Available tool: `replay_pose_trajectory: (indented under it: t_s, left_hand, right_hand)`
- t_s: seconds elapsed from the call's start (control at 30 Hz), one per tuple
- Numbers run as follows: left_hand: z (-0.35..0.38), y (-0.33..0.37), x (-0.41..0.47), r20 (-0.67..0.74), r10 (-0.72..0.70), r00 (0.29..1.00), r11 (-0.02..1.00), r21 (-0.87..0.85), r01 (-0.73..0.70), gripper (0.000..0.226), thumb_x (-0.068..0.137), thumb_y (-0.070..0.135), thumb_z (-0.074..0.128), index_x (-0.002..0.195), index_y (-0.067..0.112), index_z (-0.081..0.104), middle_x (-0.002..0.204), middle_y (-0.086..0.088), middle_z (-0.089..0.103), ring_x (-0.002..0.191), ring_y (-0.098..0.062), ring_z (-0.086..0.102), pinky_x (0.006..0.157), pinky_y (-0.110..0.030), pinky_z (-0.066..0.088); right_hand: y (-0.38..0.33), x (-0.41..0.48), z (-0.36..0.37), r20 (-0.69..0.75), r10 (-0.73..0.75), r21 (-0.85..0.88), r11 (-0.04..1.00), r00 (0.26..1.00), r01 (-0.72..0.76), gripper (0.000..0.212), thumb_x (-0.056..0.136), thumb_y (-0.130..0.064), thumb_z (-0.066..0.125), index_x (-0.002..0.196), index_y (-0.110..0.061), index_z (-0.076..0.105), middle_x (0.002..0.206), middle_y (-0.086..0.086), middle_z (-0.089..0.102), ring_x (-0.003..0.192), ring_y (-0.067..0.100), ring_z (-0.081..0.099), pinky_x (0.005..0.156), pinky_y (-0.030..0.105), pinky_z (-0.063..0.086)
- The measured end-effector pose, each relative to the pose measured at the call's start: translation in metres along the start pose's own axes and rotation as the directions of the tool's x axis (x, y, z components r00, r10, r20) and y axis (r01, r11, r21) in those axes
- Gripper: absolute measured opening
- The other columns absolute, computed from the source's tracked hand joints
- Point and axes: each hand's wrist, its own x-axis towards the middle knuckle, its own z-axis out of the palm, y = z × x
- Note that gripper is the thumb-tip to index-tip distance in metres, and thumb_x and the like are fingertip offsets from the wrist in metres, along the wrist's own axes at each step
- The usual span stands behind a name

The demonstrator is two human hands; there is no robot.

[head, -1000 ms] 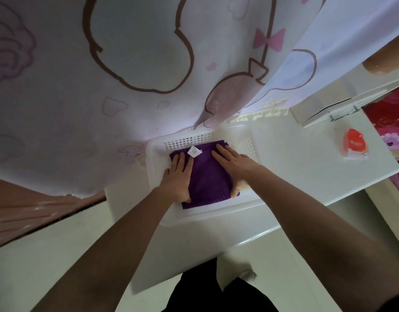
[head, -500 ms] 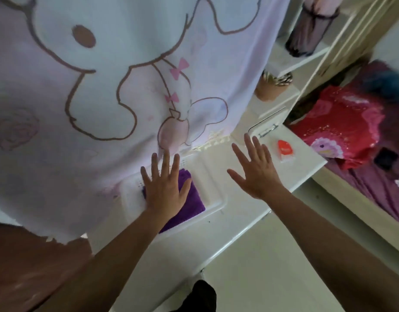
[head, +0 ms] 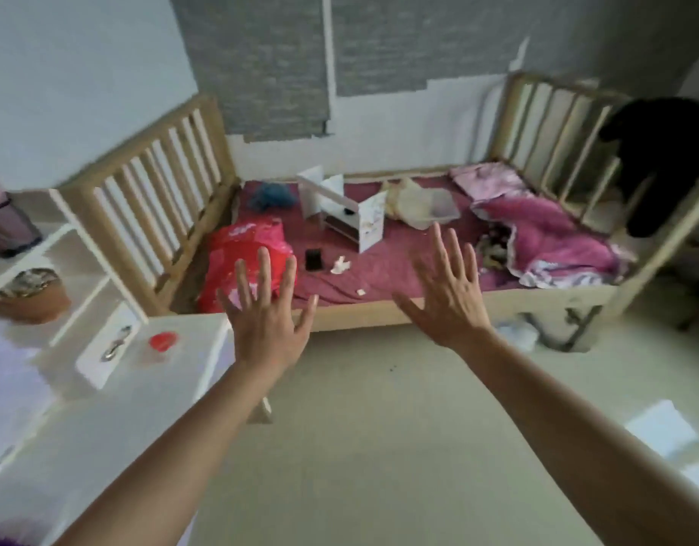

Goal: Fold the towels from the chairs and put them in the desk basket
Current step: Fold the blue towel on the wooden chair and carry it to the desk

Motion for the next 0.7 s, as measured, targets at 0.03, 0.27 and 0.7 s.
replay_pose_trajectory:
  t_s: [0.03,0.27,0.7]
  left_hand:
    - [0.005,0.039,0.009,0.011,0.064,0.998,0.998,-0.029,-0.064,0.072,0.093,0.068,0.026,0.155,0.034,0.01,0.165,-0.005,-0.005,0.149,-0.04,0.0,0.111,-0.071,0.014]
    - [0.036,0.357,0.035,-0.002,0.567,0.823,0.804,-0.215,-0.555,0.078,0.091,0.066,0.026,0.155,0.033,-0.003,0.163,-0.005,-0.014,0.149,-0.038,-0.009,0.112,-0.071,0.005]
    - [0.101,0.812,-0.022,-0.158,0.933,0.322,0.237,-0.403,-0.884,0.078,0.089,0.062,0.032,0.155,0.024,0.018,0.164,-0.011,0.001,0.148,-0.039,0.007,0.109,-0.07,0.016]
  right_hand:
    - [0.035,-0.017,-0.012,-0.015,0.074,-0.022,0.997,0.997,-0.075,0.083,0.091,-0.07,0.04,0.158,-0.025,0.019,0.165,0.017,-0.004,0.152,0.039,-0.003,0.121,0.06,0.006]
    - [0.266,-0.176,-0.121,-0.2,0.544,-0.17,0.8,0.815,-0.576,0.093,0.087,-0.074,0.043,0.159,-0.024,0.011,0.166,0.014,-0.004,0.152,0.035,-0.004,0.121,0.058,0.007]
    - [0.538,-0.406,-0.217,-0.308,0.877,-0.397,0.234,0.37,-0.887,0.092,0.087,-0.073,0.04,0.158,-0.021,0.014,0.165,0.016,-0.008,0.152,0.037,-0.001,0.12,0.058,0.01]
